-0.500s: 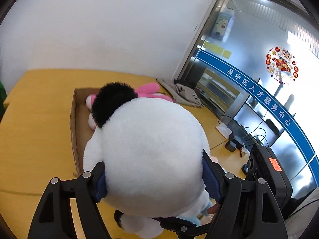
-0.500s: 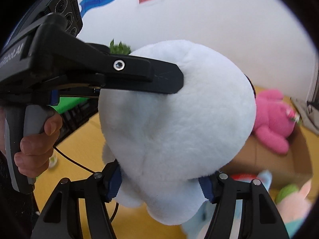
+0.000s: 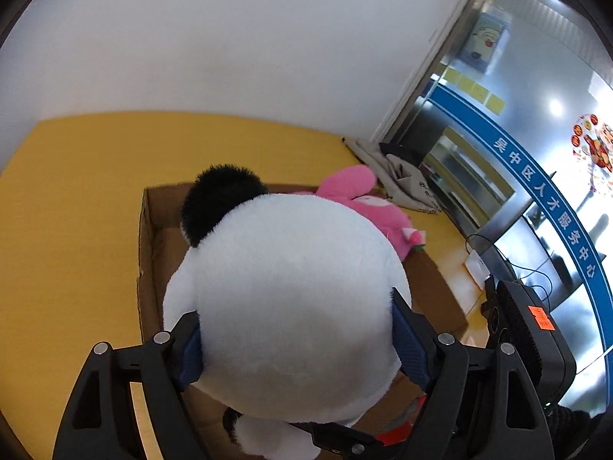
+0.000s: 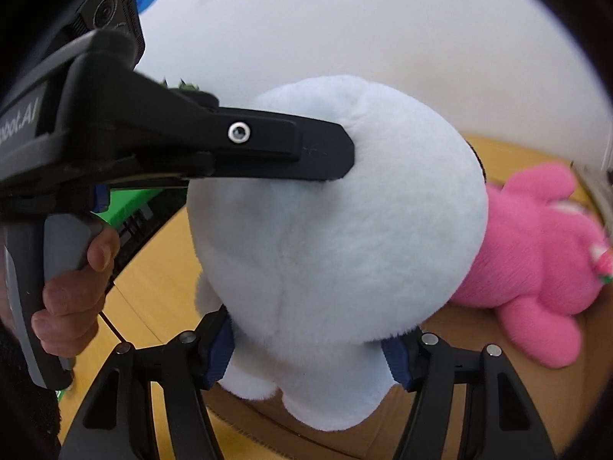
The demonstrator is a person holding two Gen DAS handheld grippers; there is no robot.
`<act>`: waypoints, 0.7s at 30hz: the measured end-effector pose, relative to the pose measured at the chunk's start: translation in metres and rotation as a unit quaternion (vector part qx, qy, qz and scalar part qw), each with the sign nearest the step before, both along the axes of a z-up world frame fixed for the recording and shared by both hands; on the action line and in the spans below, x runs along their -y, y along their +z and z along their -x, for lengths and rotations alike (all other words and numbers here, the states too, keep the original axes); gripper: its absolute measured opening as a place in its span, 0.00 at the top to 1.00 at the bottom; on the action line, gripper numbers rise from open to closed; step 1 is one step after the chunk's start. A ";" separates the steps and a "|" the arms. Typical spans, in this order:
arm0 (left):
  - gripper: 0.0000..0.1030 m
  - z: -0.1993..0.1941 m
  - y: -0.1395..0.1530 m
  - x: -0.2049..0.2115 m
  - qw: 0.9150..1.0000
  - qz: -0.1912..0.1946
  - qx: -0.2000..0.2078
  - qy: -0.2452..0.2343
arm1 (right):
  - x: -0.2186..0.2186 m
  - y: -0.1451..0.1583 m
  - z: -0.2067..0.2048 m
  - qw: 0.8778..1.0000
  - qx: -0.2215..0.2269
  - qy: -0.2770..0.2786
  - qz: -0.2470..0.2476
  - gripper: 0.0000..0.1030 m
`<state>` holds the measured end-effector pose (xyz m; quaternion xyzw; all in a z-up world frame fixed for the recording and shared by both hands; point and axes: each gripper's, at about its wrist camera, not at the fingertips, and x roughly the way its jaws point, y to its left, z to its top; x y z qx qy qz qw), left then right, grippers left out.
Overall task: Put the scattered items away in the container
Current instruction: 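Lift the white bear with both grippers and lower it into the box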
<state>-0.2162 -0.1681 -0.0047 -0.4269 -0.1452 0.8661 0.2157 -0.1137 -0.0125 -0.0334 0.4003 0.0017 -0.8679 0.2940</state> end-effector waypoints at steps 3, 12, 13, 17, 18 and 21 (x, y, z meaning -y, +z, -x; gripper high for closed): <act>0.07 0.016 -0.048 0.016 0.999 -0.017 0.045 0.014 | 0.019 -0.041 0.011 0.997 0.077 0.005 -0.012 0.33; 0.03 -0.006 -0.033 0.014 0.999 0.014 0.022 0.031 | 0.018 -0.044 -0.026 0.997 0.079 -0.017 -0.016 0.12; 0.03 -0.015 -0.023 0.012 0.998 0.034 0.005 0.043 | 0.008 -0.038 -0.038 0.998 0.065 -0.022 -0.003 0.11; 0.00 -0.071 0.024 -0.003 0.990 0.068 -0.075 0.095 | -0.032 -0.006 -0.093 0.999 -0.006 -0.044 0.030 0.00; 0.00 -0.086 0.032 -0.010 0.987 0.079 -0.088 0.107 | -0.039 0.002 -0.107 0.998 -0.028 -0.052 0.022 0.00; 0.00 -0.132 0.053 -0.035 0.976 0.119 -0.120 0.141 | -0.059 0.020 -0.136 0.993 -0.078 -0.088 -0.018 0.00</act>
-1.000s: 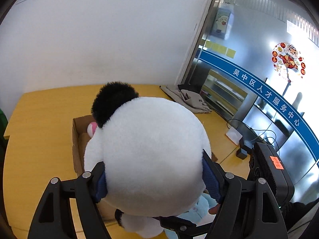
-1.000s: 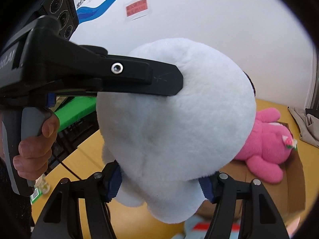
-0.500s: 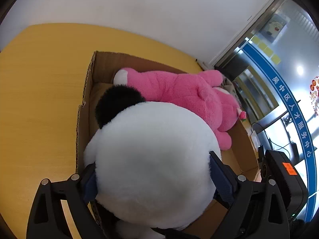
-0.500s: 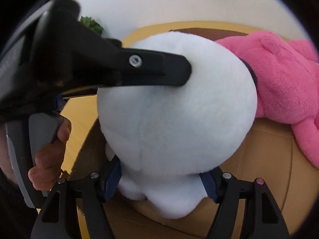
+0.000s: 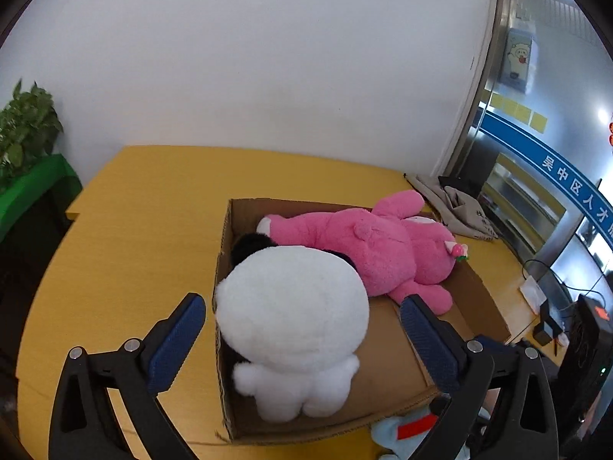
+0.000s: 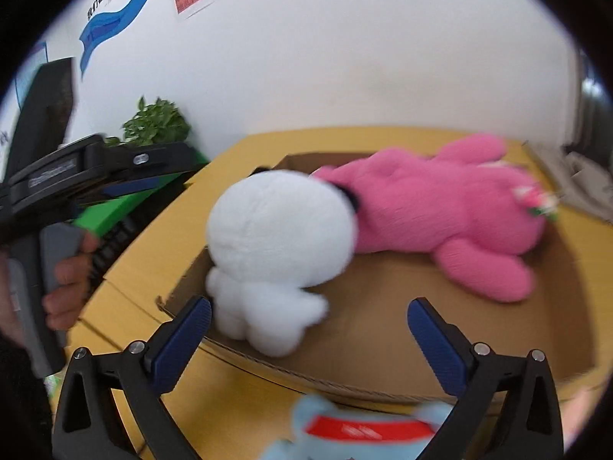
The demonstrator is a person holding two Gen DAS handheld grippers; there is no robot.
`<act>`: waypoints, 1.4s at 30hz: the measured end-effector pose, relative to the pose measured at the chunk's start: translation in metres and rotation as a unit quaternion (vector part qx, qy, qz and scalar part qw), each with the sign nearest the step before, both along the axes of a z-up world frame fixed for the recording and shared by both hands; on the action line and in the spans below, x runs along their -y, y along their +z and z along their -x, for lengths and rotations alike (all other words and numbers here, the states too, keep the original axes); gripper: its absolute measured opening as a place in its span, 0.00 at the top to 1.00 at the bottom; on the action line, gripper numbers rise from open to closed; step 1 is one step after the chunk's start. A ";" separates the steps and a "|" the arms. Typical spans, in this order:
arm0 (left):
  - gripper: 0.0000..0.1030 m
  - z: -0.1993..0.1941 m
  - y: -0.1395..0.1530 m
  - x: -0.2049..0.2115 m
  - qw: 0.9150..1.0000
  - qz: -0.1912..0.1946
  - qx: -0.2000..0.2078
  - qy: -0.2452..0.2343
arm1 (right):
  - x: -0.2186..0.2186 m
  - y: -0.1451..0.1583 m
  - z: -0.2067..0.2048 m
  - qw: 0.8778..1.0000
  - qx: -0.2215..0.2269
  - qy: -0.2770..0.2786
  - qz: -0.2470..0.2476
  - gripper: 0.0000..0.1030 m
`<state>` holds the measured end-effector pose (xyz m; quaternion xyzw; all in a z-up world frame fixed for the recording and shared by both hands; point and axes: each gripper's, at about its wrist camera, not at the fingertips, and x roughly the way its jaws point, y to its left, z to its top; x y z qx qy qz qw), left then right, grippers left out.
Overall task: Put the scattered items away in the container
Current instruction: 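Lift the white bear with both grippers and lower it into the box, then open both grippers and withdraw them toward the blue plush bear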
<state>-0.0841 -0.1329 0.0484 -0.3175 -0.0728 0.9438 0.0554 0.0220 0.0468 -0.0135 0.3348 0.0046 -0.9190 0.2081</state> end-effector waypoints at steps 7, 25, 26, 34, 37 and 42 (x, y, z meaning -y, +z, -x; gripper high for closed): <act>0.00 -0.073 -0.014 -0.065 0.998 0.059 0.011 0.034 | -0.057 0.016 0.050 0.996 -0.020 -0.067 -0.050 0.00; 0.00 -0.111 -0.027 -0.109 0.998 0.027 0.043 0.039 | -0.118 0.037 0.018 0.993 -0.048 -0.087 -0.063 0.00; 0.00 -0.110 -0.027 -0.110 0.998 0.027 0.042 0.039 | -0.118 0.039 0.016 0.993 -0.050 -0.087 -0.063 0.00; 0.00 -0.107 -0.031 -0.112 0.998 0.022 0.042 0.029 | -0.123 0.041 0.018 0.992 -0.049 -0.099 -0.061 0.00; 0.00 -0.105 -0.032 -0.112 0.999 0.019 0.043 0.026 | -0.125 0.039 0.021 0.992 -0.045 -0.103 -0.062 0.00; 0.00 -0.104 -0.034 -0.110 0.999 0.014 0.046 0.025 | -0.126 0.037 0.024 0.991 -0.042 -0.109 -0.063 0.00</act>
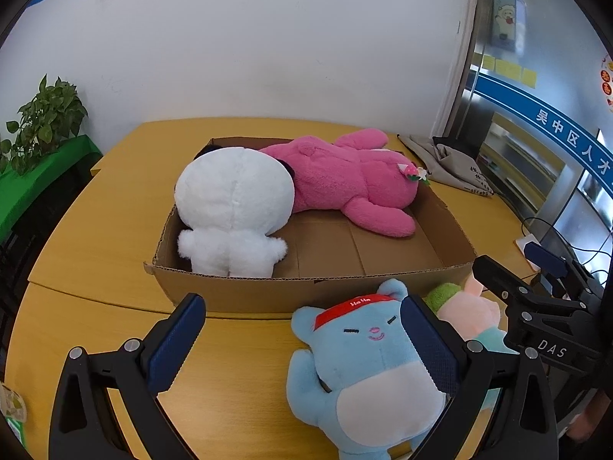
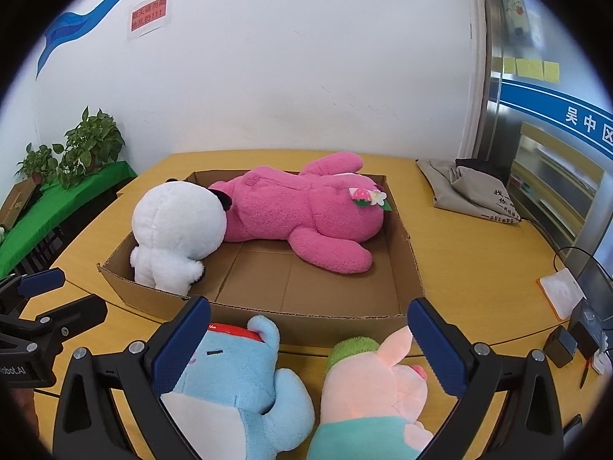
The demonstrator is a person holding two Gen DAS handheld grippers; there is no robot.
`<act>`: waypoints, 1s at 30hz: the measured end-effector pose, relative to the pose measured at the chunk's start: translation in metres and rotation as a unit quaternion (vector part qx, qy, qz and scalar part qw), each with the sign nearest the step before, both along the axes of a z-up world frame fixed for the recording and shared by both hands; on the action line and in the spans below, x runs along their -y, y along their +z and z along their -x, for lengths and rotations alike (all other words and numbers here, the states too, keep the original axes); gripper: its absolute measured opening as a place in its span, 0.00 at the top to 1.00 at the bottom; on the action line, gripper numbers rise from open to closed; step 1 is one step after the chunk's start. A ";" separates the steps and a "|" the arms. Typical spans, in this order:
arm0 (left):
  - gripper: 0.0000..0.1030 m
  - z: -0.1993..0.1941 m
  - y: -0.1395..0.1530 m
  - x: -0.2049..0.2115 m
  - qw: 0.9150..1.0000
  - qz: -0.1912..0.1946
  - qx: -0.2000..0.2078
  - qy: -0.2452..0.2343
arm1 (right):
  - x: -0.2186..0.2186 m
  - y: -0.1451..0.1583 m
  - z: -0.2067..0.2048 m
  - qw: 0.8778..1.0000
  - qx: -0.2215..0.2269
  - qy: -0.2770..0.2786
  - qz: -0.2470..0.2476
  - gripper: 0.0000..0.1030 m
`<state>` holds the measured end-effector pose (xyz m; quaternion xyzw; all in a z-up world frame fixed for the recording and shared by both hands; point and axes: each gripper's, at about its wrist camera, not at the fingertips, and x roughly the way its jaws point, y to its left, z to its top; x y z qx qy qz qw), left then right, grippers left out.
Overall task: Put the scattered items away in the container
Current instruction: 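Open both grippers and withdraw them toward the blue plush bear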
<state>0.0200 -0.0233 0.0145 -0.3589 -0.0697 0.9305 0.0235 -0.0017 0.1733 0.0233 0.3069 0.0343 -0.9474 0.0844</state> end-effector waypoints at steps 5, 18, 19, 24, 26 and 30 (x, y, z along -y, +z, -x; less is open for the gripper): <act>0.00 0.001 -0.002 0.003 1.000 -0.005 0.002 -0.002 | -0.002 -0.001 0.004 1.000 0.002 -0.005 0.000 0.00; 0.00 0.005 -0.008 0.004 0.999 -0.024 0.014 -0.017 | -0.008 -0.002 0.007 1.000 0.005 -0.012 0.007 0.00; 0.00 0.005 -0.008 0.004 0.999 -0.029 0.016 -0.017 | -0.010 -0.001 0.007 1.000 0.005 -0.014 0.008 0.00; 0.00 0.007 -0.011 0.005 0.999 -0.040 0.024 -0.017 | -0.014 -0.002 0.009 1.000 0.007 -0.019 0.010 0.00; 0.00 0.008 -0.011 0.004 0.999 -0.040 0.024 -0.017 | -0.014 -0.003 0.009 1.000 0.008 -0.019 0.010 0.00; 0.00 0.008 -0.012 0.001 0.999 -0.037 0.026 -0.020 | -0.013 -0.005 0.010 1.000 0.012 -0.017 0.009 0.00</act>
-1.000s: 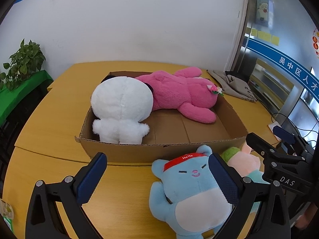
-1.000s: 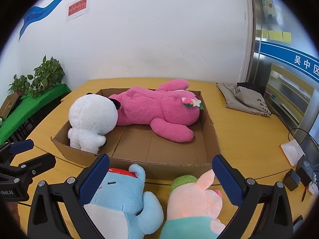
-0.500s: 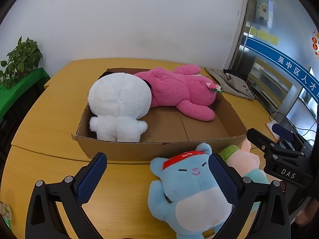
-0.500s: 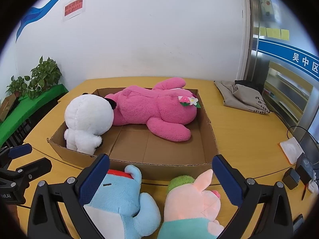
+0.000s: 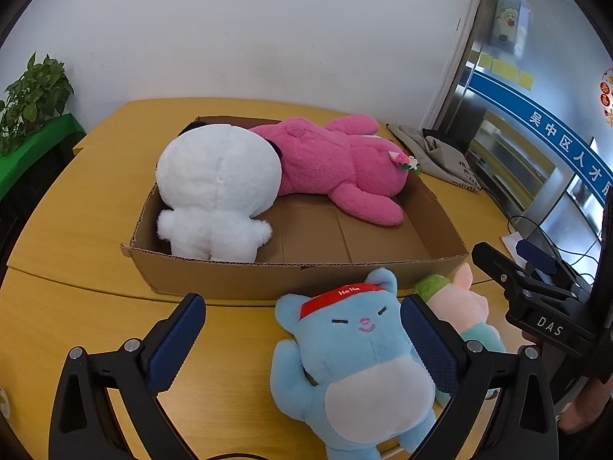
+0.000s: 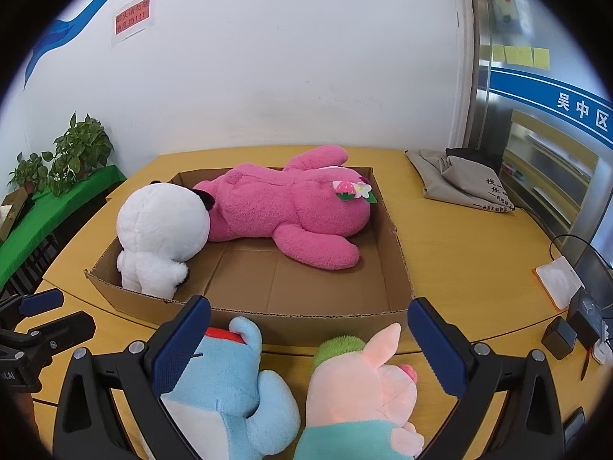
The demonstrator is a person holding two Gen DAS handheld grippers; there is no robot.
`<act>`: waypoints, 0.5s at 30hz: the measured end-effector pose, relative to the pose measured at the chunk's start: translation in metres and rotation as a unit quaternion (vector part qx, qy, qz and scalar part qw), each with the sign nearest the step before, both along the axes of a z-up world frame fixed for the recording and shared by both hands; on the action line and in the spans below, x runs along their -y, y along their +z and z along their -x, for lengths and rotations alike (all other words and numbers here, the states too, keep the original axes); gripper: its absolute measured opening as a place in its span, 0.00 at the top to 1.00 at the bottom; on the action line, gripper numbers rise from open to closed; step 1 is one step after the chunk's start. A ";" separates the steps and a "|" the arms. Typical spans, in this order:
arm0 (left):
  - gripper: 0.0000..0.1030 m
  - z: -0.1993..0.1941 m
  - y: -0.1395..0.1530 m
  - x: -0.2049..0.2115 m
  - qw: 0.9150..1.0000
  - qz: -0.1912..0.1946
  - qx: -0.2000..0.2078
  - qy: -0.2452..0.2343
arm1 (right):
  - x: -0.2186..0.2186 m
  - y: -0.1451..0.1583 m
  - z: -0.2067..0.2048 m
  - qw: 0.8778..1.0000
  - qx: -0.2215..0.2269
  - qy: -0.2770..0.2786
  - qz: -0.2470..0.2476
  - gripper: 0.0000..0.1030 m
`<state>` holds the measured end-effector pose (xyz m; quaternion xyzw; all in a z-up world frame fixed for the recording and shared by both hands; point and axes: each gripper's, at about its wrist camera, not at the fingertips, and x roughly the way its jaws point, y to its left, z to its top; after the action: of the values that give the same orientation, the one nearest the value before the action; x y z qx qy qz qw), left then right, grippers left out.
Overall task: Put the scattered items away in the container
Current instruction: 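Open both grippers and withdraw them toward the blue plush bear, then close both grippers on the blue bear with red headband and lift it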
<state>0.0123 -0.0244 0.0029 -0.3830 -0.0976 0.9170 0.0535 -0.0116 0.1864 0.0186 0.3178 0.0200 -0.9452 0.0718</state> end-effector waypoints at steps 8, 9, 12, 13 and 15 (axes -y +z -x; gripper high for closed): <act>0.00 0.003 -0.007 0.002 1.000 -0.014 0.013 -0.007 | -0.005 -0.005 -0.002 1.000 0.006 0.001 0.001 0.00; 0.00 0.004 -0.009 0.003 1.000 -0.019 0.017 -0.009 | -0.007 -0.006 -0.004 1.000 0.008 0.003 0.002 0.00; 0.00 0.007 -0.015 0.005 0.999 -0.027 0.027 -0.011 | -0.015 -0.015 -0.013 0.999 0.026 0.019 0.012 0.00; 0.00 0.009 -0.019 0.007 0.999 -0.035 0.034 -0.012 | -0.016 -0.018 -0.017 0.999 0.035 0.033 0.022 0.00; 0.00 0.015 -0.028 0.009 0.997 -0.050 0.049 -0.016 | -0.012 -0.027 -0.029 0.995 0.056 0.077 0.037 0.00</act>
<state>-0.0024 -0.0330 -0.0251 -0.4258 -0.1400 0.8901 0.0831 0.0175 0.1985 -0.0084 0.3653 0.0052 -0.9175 0.1572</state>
